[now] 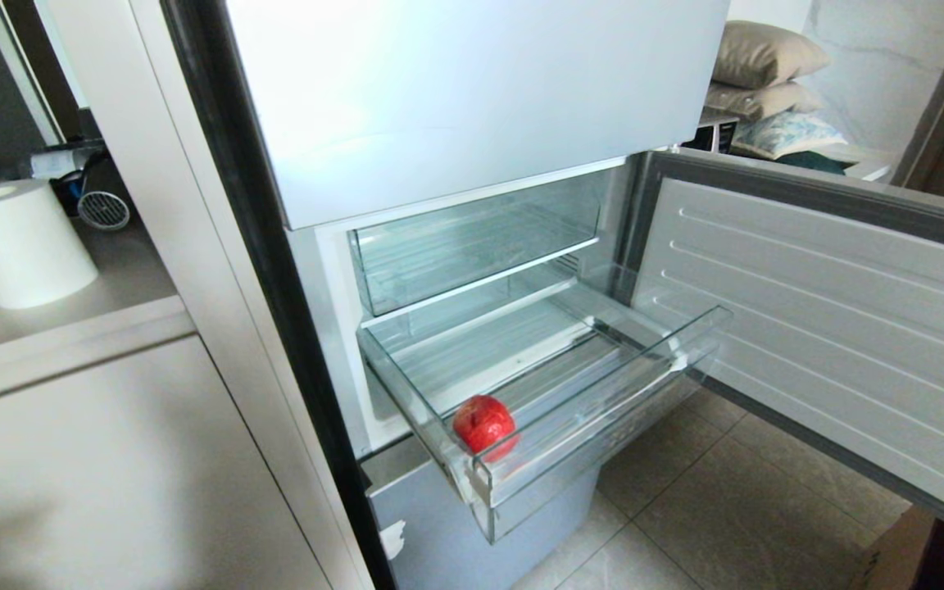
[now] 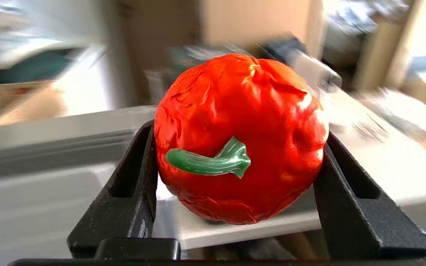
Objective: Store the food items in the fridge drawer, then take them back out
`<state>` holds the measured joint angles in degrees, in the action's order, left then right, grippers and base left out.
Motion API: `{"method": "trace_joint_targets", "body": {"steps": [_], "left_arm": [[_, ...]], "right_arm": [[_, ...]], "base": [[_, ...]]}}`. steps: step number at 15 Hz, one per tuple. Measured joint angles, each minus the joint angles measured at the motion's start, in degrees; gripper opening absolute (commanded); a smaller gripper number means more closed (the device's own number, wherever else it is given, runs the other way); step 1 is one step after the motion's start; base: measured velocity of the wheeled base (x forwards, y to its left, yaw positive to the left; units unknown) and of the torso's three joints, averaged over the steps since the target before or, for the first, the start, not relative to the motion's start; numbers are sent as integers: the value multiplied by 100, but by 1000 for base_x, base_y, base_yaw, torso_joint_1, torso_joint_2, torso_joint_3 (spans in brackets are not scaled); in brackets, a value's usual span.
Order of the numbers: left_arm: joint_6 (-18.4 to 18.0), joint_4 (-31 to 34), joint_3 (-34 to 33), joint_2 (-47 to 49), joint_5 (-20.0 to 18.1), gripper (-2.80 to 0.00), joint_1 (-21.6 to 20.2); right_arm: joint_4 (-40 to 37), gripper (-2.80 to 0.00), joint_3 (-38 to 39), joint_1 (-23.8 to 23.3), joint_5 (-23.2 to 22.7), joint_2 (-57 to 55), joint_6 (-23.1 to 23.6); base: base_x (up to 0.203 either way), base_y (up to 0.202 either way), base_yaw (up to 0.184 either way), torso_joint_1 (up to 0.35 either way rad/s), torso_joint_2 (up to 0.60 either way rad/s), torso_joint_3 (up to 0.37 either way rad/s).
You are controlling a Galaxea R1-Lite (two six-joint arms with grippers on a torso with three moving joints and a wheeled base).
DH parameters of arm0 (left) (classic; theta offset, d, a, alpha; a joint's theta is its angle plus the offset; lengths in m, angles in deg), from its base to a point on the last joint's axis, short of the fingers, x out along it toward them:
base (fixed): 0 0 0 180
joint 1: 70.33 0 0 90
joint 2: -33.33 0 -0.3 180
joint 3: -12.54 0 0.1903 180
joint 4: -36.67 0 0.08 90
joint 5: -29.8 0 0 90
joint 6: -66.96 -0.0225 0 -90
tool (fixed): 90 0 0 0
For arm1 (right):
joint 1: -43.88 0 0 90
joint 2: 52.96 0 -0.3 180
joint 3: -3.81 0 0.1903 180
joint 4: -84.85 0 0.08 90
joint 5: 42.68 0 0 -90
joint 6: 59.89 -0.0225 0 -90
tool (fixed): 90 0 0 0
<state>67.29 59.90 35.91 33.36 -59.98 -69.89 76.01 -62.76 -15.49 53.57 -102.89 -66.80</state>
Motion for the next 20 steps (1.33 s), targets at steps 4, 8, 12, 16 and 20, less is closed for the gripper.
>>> {"method": "trace_joint_targets", "body": {"steps": [4,8,12,16,20], "left_arm": [[-2,0,0,0,0,-280,0],[0,0,0,0,0,-280,0],[-1,0,0,0,0,-280,0],[-2,2,0,0,0,-280,2],[-1,2,0,0,2,-280,2]], "right_arm": [[109,-280,-456,-833,-65,-1236,-150],[361,-280,-948,-1590,-401,-2578,-251],[727,-280,-1519,-2194,-731,-4124,-270],[816,-280,-2359,-2585,-1204,-5635,-398],[799,-280,-2966,-2649,-1912,-6749,-546]], "base": [[0,0,0,0,0,0],[0,0,0,0,0,0],[0,0,0,0,0,0],[0,0,0,0,0,0],[0,0,0,0,0,0]]}}
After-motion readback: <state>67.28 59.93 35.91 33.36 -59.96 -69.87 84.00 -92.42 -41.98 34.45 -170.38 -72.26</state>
